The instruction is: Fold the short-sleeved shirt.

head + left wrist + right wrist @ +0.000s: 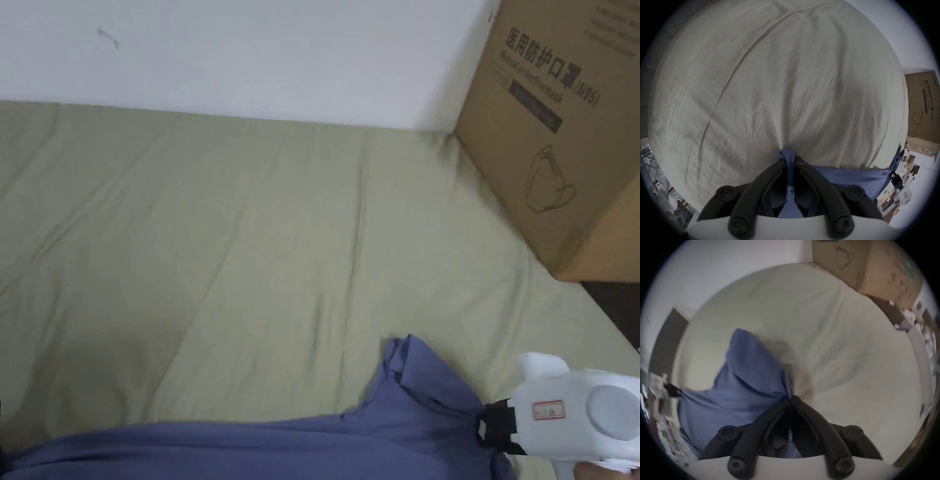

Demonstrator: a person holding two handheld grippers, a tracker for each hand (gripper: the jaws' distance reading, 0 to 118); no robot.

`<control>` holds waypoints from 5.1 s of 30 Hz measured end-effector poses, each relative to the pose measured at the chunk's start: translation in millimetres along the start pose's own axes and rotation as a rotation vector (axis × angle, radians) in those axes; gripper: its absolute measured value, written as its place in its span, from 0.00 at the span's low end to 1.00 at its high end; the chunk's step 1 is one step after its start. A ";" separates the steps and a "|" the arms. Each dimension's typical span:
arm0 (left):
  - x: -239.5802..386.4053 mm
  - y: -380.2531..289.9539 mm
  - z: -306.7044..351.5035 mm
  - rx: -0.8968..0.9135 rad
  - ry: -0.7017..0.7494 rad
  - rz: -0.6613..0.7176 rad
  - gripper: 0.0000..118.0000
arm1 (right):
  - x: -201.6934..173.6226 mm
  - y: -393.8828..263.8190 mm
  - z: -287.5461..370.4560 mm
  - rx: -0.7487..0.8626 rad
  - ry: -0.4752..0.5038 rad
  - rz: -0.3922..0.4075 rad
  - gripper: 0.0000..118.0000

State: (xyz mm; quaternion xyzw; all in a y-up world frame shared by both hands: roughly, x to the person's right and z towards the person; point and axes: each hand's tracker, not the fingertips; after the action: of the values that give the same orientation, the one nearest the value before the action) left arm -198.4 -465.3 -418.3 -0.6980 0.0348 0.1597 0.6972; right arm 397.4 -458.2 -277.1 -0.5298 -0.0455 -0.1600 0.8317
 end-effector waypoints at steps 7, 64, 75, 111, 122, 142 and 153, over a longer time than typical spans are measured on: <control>-1.4 -10.8 11.7 0.048 -0.009 -0.003 0.06 | -21.7 -2.5 8.3 0.007 -0.005 -0.010 0.01; -250.2 -236.3 76.5 0.100 -0.595 0.243 0.00 | -28.7 -228.3 222.3 -0.147 -0.015 0.014 0.28; -275.5 -207.7 21.5 0.082 -0.700 0.197 0.01 | -50.3 -234.4 239.6 -0.141 -0.107 -0.055 0.01; -14.1 -223.6 68.9 -0.043 -0.494 -0.275 0.12 | 3.0 -273.6 222.9 -0.047 0.084 -0.241 0.01; 122.1 -248.6 -37.9 -0.210 -0.309 -0.380 0.13 | 88.1 -311.9 244.4 -0.042 0.011 -0.359 0.01; 49.7 -286.6 46.8 0.331 -0.114 -0.275 0.01 | 74.5 -305.3 231.3 0.011 0.142 -0.278 0.01; 144.3 -351.9 -22.9 0.325 0.070 -0.541 0.01 | 93.2 -322.7 245.3 0.011 0.101 -0.301 0.01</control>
State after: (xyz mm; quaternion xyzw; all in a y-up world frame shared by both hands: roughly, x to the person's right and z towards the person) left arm 37.6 -453.8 -119.4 -0.5667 -0.1033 -0.0634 0.8150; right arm 407.0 -383.8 132.1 -0.5039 -0.0832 -0.3089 0.8024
